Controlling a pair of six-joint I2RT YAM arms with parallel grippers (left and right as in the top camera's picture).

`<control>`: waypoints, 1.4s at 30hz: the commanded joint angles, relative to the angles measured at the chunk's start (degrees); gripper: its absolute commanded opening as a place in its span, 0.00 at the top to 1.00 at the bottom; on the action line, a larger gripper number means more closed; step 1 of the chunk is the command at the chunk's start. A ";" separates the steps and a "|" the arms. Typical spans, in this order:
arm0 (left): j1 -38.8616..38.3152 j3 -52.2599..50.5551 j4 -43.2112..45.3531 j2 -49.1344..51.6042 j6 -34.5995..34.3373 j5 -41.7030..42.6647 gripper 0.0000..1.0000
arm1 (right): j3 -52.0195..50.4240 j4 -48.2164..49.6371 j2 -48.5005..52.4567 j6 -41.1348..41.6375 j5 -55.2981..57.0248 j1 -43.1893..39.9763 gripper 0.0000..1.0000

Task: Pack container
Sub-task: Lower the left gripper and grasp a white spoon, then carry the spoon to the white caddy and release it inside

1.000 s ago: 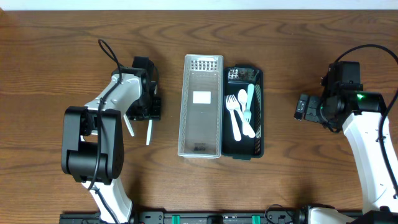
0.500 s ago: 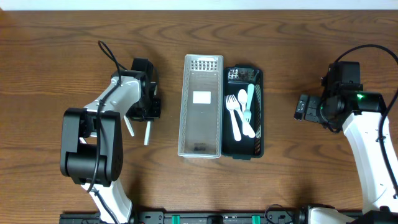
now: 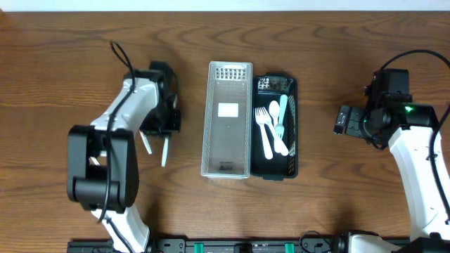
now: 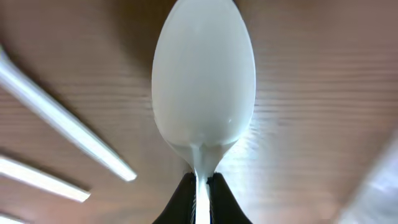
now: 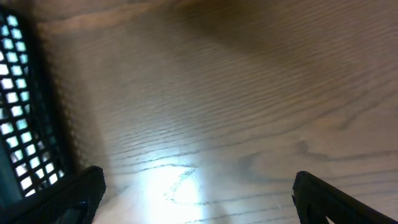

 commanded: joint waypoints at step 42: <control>-22.18 7.06 3.63 -14.95 -6.56 -10.40 0.25 | -0.26 -0.63 0.09 -0.44 -5.88 -10.19 0.01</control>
